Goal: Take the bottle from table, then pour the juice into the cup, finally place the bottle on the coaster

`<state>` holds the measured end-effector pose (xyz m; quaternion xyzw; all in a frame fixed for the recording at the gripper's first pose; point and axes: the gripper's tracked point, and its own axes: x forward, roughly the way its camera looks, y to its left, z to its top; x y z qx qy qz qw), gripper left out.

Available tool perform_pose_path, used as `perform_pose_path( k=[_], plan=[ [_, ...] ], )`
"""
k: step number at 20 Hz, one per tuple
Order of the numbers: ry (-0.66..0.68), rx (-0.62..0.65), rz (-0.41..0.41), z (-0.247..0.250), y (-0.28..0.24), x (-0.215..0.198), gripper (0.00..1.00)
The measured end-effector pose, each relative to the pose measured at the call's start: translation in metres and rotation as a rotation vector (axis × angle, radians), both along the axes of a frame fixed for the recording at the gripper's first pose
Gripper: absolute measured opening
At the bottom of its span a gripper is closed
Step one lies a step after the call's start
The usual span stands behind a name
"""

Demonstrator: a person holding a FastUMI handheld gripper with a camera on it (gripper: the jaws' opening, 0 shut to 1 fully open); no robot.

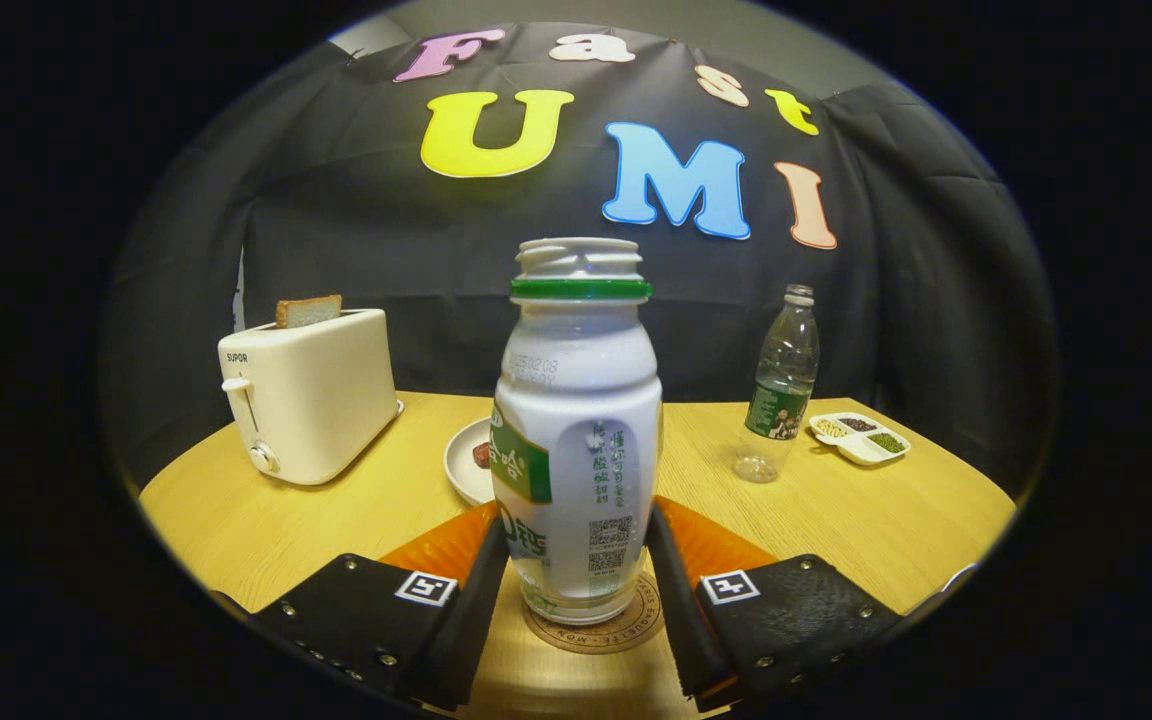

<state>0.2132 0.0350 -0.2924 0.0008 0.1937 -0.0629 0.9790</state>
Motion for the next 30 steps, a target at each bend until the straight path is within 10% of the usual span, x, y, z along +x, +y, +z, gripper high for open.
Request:
perform_pose_path(
  k=[9,11,30],
  plan=[
    [0.014,0.016,-0.022,-0.012,-0.004,-0.008,0.80],
    [0.027,0.019,-0.022,-0.015,-0.003,-0.011,0.98],
    [-0.156,0.045,0.042,0.124,0.011,-0.065,0.98]
  ],
)
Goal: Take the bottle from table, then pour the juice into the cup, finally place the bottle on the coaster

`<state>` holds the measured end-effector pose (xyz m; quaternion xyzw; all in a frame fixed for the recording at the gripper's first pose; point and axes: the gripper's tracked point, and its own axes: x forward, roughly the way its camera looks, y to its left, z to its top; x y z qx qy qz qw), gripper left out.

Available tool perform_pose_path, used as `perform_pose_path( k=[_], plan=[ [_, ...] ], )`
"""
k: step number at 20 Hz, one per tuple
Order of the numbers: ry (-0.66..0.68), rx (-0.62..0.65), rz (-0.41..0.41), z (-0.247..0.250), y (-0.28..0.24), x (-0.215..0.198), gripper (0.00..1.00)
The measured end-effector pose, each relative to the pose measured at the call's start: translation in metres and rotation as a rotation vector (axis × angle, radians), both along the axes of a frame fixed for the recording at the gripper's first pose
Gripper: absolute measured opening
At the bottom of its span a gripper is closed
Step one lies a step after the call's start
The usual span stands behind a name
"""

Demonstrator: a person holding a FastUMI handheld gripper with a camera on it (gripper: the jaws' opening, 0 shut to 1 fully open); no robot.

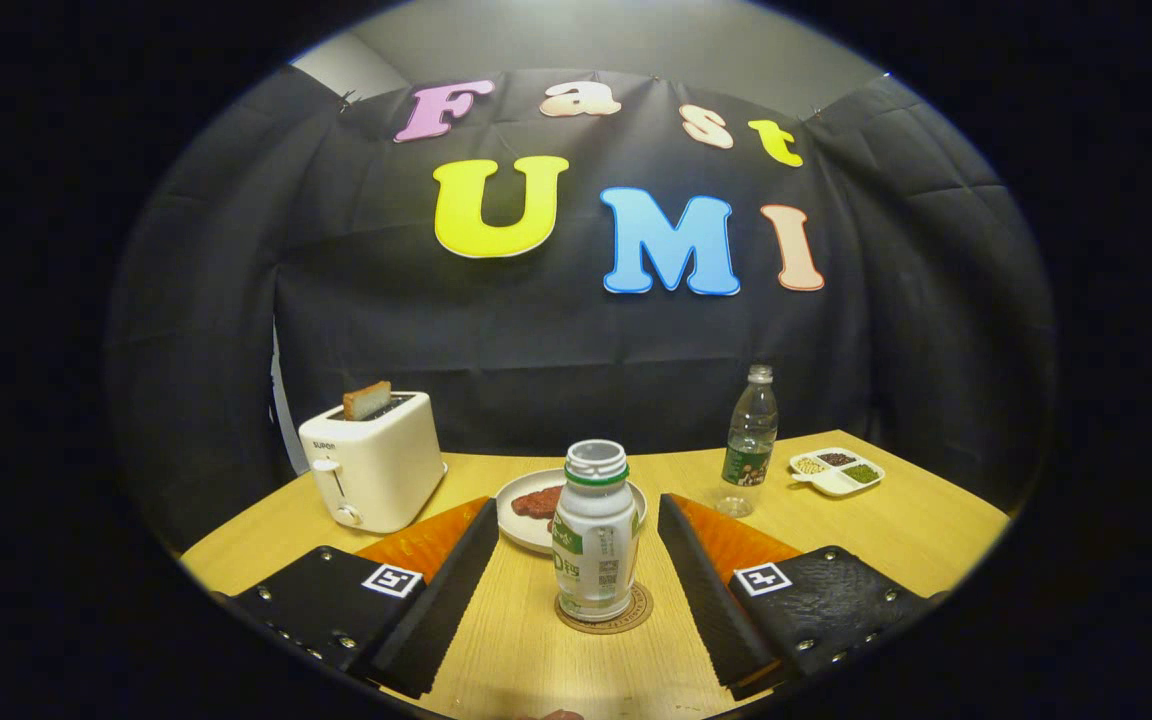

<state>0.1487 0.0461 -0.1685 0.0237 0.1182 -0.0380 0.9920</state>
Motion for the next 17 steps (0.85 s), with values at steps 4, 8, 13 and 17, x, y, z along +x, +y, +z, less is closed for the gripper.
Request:
perform_pose_path(
  k=[4,8,13,17],
  plan=[
    [-0.040,-0.006,0.020,0.039,0.001,-0.018,0.98],
    [-0.075,-0.011,0.034,0.072,0.002,-0.039,0.98],
    [-0.107,-0.026,0.034,0.101,-0.001,-0.067,0.98],
    [-0.135,-0.021,0.035,0.117,-0.003,-0.089,0.98]
  ],
)
